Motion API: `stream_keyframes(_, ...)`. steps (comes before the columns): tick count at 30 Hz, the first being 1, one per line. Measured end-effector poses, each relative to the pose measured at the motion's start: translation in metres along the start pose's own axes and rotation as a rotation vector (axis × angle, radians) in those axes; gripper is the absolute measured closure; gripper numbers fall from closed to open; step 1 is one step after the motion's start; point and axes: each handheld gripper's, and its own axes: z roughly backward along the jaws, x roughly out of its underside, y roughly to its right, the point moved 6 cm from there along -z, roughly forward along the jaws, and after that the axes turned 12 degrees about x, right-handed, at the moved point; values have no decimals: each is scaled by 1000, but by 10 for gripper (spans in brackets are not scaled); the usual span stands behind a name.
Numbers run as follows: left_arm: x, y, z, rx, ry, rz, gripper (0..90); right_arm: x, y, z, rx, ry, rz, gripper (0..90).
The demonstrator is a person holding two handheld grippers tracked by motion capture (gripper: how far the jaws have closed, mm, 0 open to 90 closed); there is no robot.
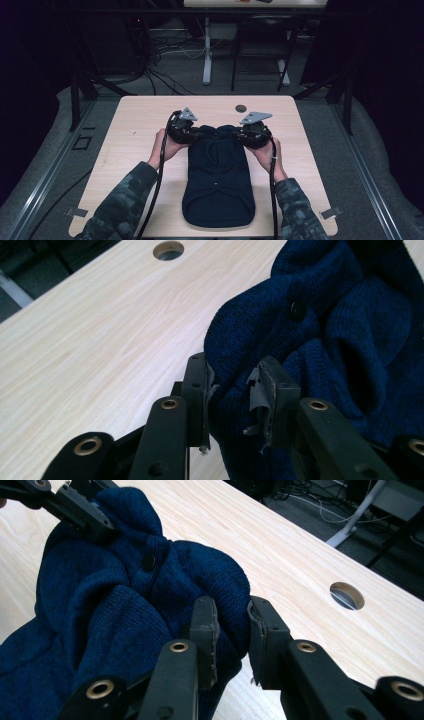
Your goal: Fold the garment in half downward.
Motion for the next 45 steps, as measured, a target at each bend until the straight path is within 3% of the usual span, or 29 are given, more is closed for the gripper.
stream_keyframes(8,-8,4,6,-3,22,-21,703,-2,5,6,-32,1,-31,739)
stream_keyframes(17,-17,9,12,-39,41,-63,713,-4,9,14,-78,-7,-67,722)
stream_keyframes(26,-22,12,16,-55,54,-97,724,0,8,14,-136,-33,-90,655)
stream_keyframes(33,-23,14,20,-49,59,-105,723,-3,5,17,-105,-19,-65,740)
stream_keyframes(37,-19,13,22,-18,45,-96,714,-7,2,23,-64,21,-21,763)
stream_keyframes(38,-17,13,22,-10,36,-97,707,-10,-2,26,-26,60,25,768)
stream_keyframes(41,-10,12,22,-1,27,-87,700,-10,-6,24,-18,52,56,770)
stream_keyframes(45,-3,11,20,17,24,-61,696,-9,-9,21,-19,50,59,770)
